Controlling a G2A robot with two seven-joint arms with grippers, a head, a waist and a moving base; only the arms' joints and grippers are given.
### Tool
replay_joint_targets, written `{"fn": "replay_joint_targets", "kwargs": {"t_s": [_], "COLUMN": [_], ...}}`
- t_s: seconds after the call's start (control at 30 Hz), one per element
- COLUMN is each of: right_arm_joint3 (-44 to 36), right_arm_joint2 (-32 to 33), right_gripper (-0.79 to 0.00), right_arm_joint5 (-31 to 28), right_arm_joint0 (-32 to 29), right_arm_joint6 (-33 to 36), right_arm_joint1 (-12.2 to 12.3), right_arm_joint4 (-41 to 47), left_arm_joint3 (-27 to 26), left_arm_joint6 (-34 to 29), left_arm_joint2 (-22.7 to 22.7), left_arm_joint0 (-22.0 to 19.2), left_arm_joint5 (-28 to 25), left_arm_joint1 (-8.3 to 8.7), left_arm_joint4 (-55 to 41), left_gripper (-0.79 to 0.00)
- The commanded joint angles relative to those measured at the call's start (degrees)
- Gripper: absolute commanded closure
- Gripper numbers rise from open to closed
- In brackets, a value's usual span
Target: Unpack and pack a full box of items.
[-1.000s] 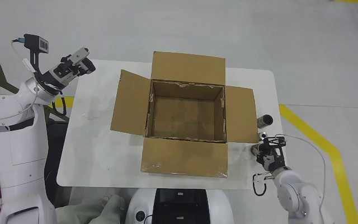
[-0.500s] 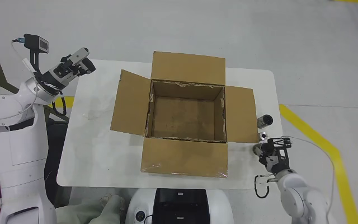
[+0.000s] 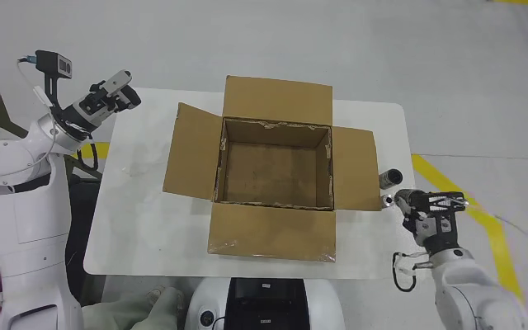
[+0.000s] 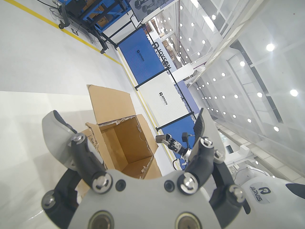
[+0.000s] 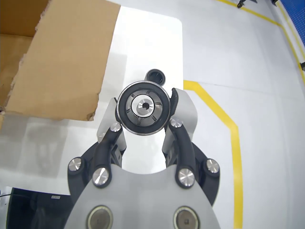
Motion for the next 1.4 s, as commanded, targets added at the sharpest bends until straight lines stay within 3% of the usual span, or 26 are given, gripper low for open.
{"fn": "replay_joint_targets", "kwargs": {"t_s": [0.0, 0.3, 0.9, 1.03, 1.37], "right_arm_joint3": [0.0, 0.3, 11.7, 13.6, 13.6], "right_arm_joint2": [-0.3, -5.0, -24.5, -27.0, -27.1], "right_gripper": [0.000, 0.000, 0.000, 0.000, 0.000], "right_arm_joint5": [-0.6, -1.1, -1.2, -3.3, -3.4], "right_arm_joint0": [1.5, 9.8, 30.1, 32.9, 33.0], "right_arm_joint6": [-0.5, 0.9, 1.3, 2.5, 2.6], "right_arm_joint1": [0.0, -0.1, -1.6, -1.7, -1.7], "right_arm_joint4": [-0.4, 2.6, 6.9, 7.5, 7.5], "left_arm_joint3": [0.0, 0.0, 0.0, 0.0, 0.0], "left_arm_joint6": [0.0, 0.0, 0.0, 0.0, 0.0], "left_arm_joint2": [0.0, 0.0, 0.0, 0.0, 0.0], "left_arm_joint0": [0.0, 0.0, 0.0, 0.0, 0.0], "left_arm_joint5": [0.0, 0.0, 0.0, 0.0, 0.0], "left_arm_joint1": [0.00, 0.00, 0.00, 0.00, 0.00], "left_arm_joint4": [0.0, 0.0, 0.0, 0.0, 0.0], "left_gripper": [-0.785, -0.785, -0.785, -0.785, -0.785]}}
